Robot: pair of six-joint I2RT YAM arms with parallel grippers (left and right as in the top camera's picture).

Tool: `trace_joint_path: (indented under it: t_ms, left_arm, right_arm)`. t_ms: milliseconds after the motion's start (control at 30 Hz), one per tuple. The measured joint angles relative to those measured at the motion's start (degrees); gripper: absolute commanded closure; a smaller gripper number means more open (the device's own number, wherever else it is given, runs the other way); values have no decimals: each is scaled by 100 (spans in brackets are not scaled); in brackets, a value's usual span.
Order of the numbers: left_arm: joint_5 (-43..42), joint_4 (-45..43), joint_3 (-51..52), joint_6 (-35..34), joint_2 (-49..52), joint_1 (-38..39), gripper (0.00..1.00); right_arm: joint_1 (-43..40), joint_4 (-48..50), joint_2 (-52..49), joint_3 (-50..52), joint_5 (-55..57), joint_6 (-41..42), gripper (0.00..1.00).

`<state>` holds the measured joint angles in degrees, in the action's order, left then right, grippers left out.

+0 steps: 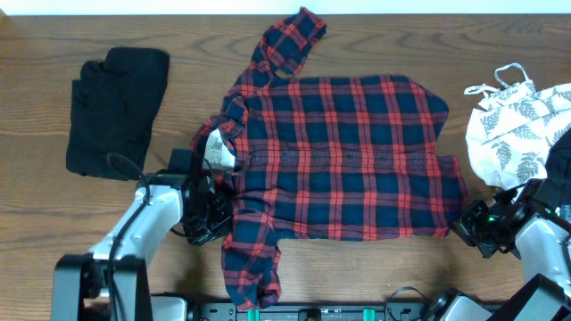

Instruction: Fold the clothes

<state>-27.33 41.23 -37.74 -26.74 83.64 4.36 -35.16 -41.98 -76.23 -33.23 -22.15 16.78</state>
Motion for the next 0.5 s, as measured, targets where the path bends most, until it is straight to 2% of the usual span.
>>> trace_joint_path:
  t_ms: [333, 500]
  left_arm:
    - [-227, 0, 0, 0, -1617, 0, 94]
    - [-9, -7, 0, -37, -2260, -2, 94]
  right_arm:
    - [0, 501, 0, 4, -951, -649, 99]
    - [0, 706, 2, -9, -1497, -970, 99]
